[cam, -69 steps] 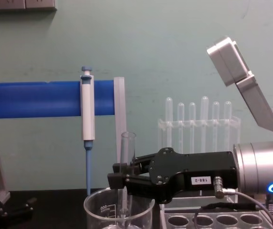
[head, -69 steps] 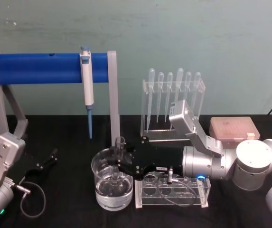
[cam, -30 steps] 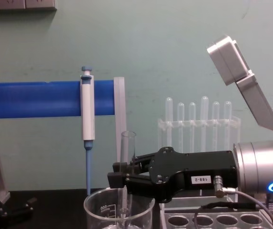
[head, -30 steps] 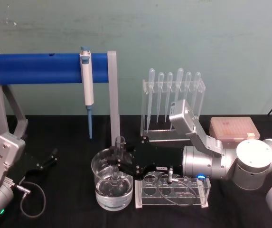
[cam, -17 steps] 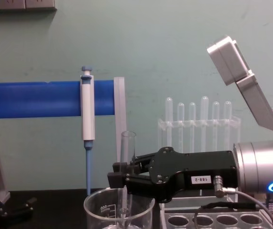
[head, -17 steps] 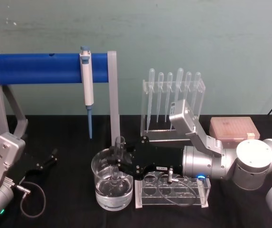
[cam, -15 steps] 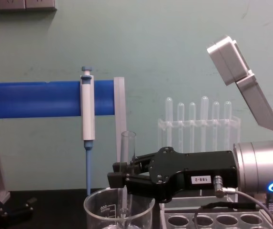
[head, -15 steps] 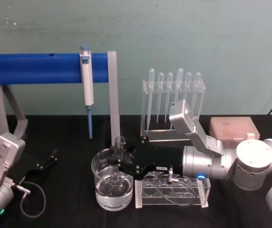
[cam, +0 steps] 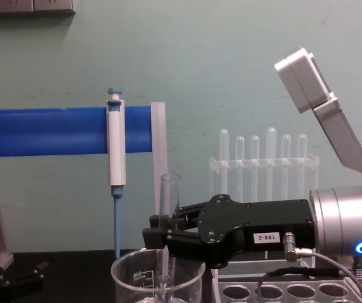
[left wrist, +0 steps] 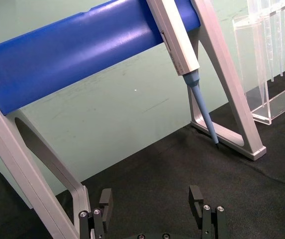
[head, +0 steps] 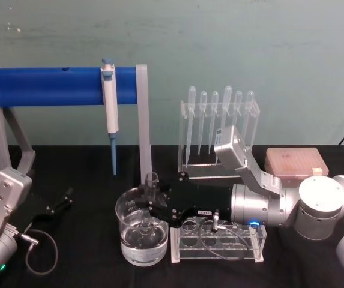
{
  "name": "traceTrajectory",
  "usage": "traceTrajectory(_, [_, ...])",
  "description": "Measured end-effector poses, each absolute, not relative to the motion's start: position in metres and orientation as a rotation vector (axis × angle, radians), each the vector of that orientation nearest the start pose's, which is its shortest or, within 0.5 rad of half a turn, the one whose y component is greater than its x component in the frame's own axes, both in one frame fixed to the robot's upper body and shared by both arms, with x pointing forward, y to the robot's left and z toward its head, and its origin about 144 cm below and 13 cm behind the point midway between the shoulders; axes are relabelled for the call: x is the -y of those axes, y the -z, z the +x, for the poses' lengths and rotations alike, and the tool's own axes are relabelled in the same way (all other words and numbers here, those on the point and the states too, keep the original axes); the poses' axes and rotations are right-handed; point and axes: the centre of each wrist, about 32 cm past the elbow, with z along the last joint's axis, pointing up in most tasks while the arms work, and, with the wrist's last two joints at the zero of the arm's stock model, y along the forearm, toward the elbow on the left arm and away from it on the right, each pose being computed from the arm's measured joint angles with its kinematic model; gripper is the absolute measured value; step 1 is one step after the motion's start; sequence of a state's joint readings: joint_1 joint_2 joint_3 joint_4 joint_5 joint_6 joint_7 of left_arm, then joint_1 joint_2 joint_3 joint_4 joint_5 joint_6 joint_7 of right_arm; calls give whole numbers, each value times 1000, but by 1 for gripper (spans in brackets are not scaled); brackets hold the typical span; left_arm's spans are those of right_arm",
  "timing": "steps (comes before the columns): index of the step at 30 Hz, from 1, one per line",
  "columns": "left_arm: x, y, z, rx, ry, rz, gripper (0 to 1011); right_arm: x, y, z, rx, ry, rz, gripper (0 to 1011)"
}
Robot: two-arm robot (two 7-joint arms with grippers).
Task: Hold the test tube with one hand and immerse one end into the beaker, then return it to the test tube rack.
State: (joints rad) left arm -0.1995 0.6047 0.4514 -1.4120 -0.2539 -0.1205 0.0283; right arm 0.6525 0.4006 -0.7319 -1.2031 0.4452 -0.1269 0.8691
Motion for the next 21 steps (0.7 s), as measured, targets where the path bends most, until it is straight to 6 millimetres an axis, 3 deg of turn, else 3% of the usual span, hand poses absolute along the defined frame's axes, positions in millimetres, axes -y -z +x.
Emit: traceTrajectory(21, [-310, -1140, 489, 285, -1248, 304, 1000, 201, -1215, 590, 210, 231, -155, 226])
